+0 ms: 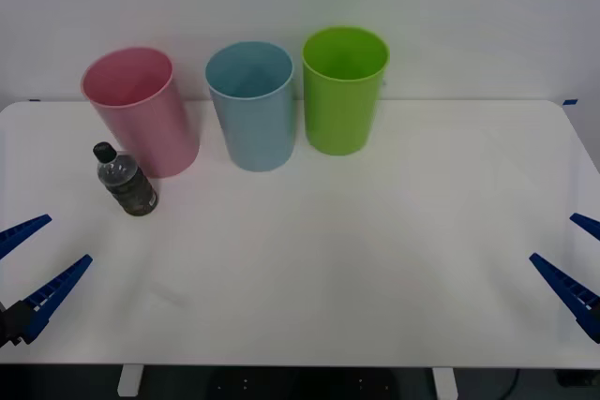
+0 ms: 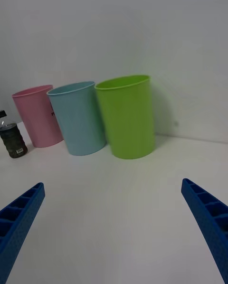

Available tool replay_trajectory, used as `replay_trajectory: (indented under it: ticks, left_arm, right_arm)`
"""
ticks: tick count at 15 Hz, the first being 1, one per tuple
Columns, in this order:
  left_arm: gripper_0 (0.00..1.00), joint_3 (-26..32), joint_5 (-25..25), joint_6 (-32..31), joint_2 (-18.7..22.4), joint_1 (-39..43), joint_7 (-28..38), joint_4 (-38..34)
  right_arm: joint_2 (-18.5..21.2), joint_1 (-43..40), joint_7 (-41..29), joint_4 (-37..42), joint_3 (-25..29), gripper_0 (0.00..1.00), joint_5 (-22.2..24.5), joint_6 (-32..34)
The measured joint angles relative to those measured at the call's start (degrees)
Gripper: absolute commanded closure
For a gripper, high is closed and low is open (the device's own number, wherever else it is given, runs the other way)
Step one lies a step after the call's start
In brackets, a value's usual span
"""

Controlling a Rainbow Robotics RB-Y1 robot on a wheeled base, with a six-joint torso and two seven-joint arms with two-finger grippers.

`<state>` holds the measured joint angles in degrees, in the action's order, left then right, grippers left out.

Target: Grasp the object on the table and drop it into the matching bin: aluminum can to the light blue bin, PET bottle to the pink bin.

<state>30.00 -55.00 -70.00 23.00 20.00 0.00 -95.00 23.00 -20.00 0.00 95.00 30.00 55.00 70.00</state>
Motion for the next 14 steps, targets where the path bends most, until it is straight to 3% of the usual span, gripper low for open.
replay_trajectory:
  ticks: [9, 14]
  left_arm:
    - [0.00, -1.2, 2.4, 0.7, -1.5, 2.1, -0.5, -0.3]
    - [0.00, -2.3, 2.4, 7.9, -1.6, 4.2, -0.9, -0.3]
  right_arm:
    - [0.0, 0.0, 0.0, 0.0, 0.0, 0.00, 0.0, 0.0]
    - [0.0, 0.0, 0.0, 0.0, 0.0, 0.00, 0.0, 0.0]
